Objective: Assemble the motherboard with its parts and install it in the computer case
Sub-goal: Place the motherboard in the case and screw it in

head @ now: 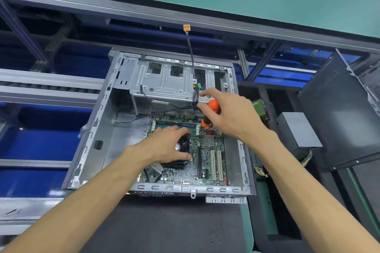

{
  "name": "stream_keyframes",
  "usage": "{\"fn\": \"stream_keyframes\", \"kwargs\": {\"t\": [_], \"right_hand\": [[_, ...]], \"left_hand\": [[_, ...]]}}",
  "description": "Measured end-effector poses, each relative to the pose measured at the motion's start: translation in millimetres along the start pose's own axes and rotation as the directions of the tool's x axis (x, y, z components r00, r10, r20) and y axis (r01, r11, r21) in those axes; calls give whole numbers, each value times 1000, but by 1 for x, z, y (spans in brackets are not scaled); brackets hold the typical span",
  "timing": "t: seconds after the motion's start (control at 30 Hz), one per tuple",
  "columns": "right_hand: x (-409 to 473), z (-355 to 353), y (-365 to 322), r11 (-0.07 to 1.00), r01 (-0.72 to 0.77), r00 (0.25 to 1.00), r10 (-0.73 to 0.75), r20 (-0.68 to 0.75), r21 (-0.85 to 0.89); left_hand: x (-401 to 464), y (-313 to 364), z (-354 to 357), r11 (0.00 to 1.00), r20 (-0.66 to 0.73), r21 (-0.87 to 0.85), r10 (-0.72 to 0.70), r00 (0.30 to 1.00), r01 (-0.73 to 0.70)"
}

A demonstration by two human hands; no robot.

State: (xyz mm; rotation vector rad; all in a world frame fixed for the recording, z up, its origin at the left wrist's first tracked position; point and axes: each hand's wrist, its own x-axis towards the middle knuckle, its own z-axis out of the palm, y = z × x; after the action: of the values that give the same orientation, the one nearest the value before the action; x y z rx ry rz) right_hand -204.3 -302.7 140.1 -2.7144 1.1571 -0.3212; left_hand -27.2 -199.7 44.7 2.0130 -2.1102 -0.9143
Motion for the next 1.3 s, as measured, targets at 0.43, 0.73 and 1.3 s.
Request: {"fn": "stream_keyframes", "kwargs": {"t": [0.43,0.73,1.3], "right_hand": [[-7,22,5,890,-92,990,130,-55,447],[-12,28,-4,750,-175,985,135,111,638],[-18,30,13,736,-149,989,121,88,660]], "left_hand": [[-14,39,-43,991,-528,-24,100,843,-133],[-5,88,-78,982,-549,14,164,820,-187],[7,92,-109,973,-314,178,197,929,-146]]}}
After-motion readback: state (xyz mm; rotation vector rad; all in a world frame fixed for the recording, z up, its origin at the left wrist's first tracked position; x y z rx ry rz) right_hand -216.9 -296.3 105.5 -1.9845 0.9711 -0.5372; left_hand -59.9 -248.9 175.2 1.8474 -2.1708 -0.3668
